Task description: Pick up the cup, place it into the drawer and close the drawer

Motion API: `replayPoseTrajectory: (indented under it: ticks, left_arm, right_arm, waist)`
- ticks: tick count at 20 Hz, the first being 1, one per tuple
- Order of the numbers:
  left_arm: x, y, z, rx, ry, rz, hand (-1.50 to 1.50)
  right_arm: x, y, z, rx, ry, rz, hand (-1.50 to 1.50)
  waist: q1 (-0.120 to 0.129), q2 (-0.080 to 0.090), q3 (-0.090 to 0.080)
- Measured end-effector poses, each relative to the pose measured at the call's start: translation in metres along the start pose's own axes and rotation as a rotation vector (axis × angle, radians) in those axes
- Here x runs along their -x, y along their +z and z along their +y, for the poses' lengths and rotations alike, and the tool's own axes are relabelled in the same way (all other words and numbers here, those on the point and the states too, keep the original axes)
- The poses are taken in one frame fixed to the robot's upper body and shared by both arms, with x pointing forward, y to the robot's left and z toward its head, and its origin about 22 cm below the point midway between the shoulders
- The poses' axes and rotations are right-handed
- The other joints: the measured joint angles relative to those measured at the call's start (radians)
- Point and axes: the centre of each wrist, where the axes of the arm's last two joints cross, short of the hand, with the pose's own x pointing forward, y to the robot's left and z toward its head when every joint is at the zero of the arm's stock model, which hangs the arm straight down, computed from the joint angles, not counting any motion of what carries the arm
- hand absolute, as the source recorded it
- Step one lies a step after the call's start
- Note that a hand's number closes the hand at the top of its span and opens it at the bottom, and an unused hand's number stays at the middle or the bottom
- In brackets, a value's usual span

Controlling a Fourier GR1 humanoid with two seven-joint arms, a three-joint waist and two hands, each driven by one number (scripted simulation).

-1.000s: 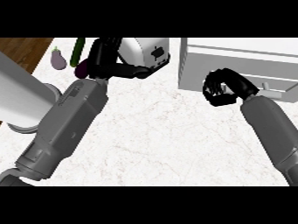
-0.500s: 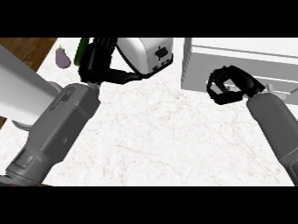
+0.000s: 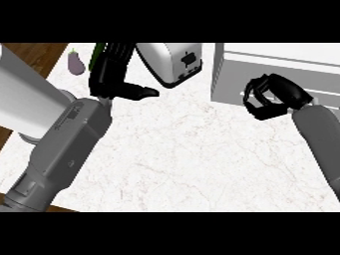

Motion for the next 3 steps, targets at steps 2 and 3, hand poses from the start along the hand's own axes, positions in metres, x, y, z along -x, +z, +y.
replayPoseTrajectory:
  ticks: [2,3]
  left_arm:
    - [0.0017,0.0028,0.0013,0.002,0.006,0.007,-1.50]
    - [0.0017,0.0040,0.0031,0.002,0.007,0.007,-1.50]
  right_arm:
    - [0.0006,0.0028,-0.0025,-0.007,-0.013,-0.001,1.50]
    - [0.0010,0.0043,-0.0036,-0.010,-0.020,-0.001,1.50]
  waist:
    - [0.006,0.001,0.001]
    - [0.009,0.001,0.002]
